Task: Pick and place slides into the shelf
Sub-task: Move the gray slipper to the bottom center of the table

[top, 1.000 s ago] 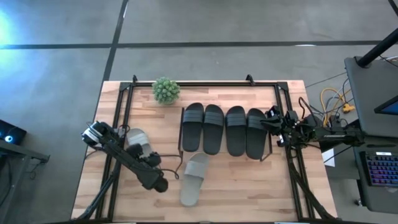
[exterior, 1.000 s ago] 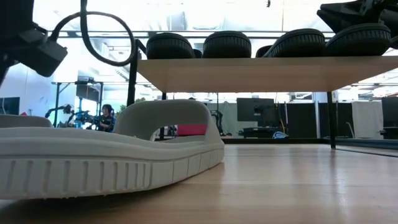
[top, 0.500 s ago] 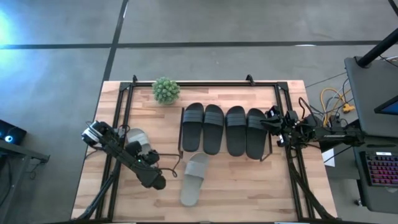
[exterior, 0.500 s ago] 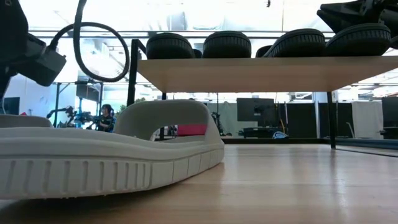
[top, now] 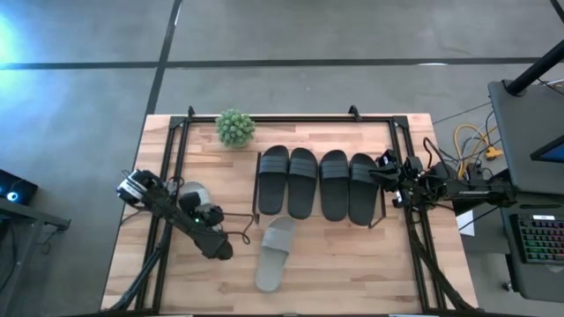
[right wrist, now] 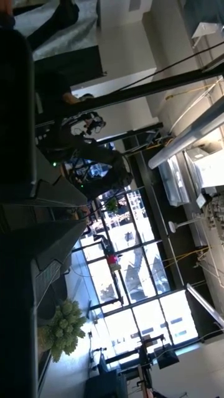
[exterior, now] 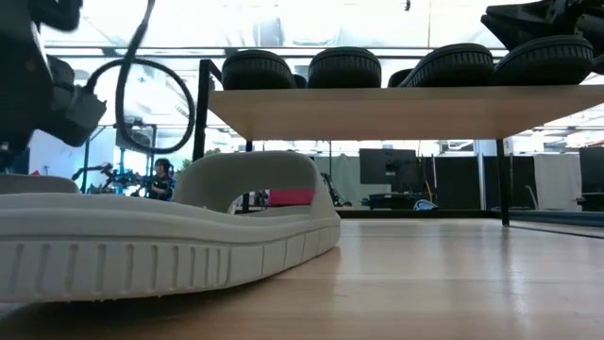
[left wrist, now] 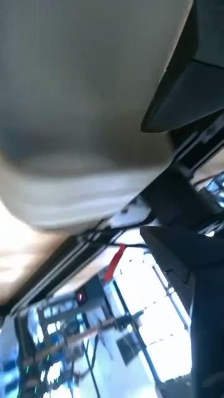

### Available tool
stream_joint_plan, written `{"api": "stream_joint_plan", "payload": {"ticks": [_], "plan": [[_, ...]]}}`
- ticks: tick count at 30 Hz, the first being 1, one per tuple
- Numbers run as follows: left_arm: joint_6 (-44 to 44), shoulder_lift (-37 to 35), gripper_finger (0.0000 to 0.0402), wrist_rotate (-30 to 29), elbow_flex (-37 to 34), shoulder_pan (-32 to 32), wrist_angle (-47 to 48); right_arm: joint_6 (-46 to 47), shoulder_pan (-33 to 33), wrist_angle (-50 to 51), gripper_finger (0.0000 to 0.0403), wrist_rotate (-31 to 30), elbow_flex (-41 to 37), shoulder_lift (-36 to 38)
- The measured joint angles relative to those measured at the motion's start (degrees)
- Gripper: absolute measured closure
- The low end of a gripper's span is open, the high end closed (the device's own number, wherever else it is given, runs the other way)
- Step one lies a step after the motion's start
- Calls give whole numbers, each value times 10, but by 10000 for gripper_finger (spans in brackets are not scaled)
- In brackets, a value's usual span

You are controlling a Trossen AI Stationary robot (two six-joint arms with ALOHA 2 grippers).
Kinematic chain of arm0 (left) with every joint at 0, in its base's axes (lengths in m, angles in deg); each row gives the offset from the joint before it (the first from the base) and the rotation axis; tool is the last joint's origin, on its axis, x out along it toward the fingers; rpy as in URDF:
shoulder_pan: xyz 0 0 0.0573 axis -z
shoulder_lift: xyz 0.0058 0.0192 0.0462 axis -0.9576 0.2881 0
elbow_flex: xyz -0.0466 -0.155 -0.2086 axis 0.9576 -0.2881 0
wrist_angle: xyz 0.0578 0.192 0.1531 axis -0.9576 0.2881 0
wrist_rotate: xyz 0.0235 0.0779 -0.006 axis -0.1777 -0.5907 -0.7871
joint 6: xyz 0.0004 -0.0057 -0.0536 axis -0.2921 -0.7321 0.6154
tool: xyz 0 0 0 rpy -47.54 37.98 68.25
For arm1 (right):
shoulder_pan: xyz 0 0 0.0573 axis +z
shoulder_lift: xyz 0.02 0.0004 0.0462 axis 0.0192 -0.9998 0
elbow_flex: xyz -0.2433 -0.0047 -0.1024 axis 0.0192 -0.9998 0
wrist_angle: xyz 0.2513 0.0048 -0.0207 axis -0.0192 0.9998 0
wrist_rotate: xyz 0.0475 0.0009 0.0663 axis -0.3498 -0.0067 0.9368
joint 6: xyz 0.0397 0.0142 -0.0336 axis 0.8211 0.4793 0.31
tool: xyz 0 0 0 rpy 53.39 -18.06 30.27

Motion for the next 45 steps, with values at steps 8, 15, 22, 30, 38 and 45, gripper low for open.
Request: {"api": "stream_joint_plan", "payload": {"ticks": [8, 15, 22, 30, 38, 45], "plan": [[3, -15, 158, -30, -67, -32, -42, 0, 0, 0, 364, 0, 0, 0], [2, -17, 170, -37, -77, -35, -65, 0, 0, 0, 364, 0, 0, 0], [3, -17, 283, -74, -77, -36, -65, 0, 0, 0, 364, 0, 0, 0], [4, -17, 394, -105, -75, -36, -72, 0, 0, 0, 364, 0, 0, 0], [-13, -17, 400, -71, 44, -22, -56, 0, 0, 0, 364, 0, 0, 0], [-28, -43, 401, -33, 242, 36, -16, 0, 0, 0, 364, 0, 0, 0]]}}
